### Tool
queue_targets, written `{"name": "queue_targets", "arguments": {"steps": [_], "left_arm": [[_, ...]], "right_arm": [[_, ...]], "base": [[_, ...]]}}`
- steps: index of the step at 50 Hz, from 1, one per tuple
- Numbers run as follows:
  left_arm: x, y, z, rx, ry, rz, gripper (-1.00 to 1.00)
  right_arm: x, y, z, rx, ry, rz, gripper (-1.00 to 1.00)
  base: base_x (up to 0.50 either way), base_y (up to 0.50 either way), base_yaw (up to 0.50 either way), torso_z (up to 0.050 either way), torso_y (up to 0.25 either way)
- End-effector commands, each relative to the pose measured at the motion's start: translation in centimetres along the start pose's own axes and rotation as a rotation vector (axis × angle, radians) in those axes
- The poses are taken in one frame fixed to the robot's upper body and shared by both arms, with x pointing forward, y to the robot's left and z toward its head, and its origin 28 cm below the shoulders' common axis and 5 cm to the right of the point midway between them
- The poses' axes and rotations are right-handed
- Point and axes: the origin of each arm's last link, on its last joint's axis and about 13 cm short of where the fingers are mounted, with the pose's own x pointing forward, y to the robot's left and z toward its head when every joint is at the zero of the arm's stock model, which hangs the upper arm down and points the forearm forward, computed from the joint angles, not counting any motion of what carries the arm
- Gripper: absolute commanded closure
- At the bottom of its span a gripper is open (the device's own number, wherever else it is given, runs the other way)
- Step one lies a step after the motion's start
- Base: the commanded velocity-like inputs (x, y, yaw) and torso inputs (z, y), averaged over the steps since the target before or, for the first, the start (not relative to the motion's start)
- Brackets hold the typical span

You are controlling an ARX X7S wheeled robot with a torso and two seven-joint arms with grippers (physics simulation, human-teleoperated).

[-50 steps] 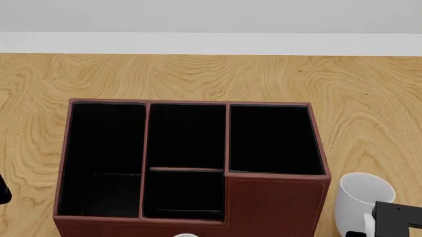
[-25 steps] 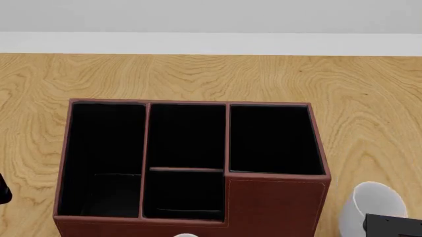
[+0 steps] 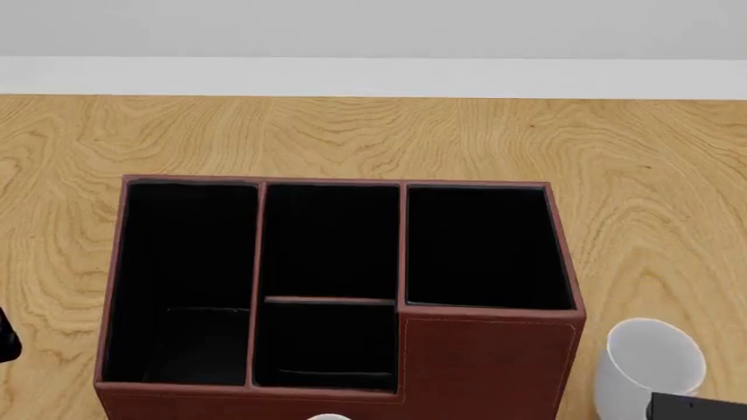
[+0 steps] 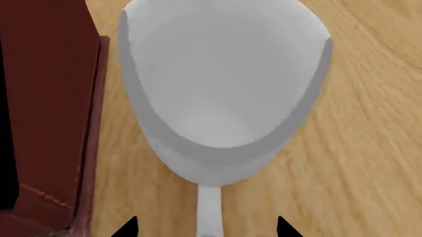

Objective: Pick up the white mug and place it to the right of the caddy.

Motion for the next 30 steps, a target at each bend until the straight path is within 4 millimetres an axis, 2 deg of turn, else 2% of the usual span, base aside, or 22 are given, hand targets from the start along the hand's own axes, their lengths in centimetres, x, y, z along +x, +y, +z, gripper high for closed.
{"name": "queue_targets", "arguments": {"steps": [1, 16, 30], "left_arm": [[-0.1, 0.1, 0.1, -0.006, -0.002, 0.0, -1.0], [0.0, 0.1, 0.1, -0.011, -0.004, 0.0, -1.0], [0.0, 0.2, 0.1, -0.015, -0.004, 0.001, -1.0]], "right_arm": [[-1.5, 0.2, 0.4, -0.008, -0.042, 0.007, -1.0], [-4.7, 0.3, 1.5, -0.026, -0.117, 0.009, -1.0], [-5.9, -0.1, 1.1, -0.024, -0.131, 0.003, -1.0]], "base": [[0.0, 0.0, 0.0, 0.0, 0.0], [0.0, 0.0, 0.0, 0.0, 0.0], [0.0, 0.0, 0.0, 0.0, 0.0]]}}
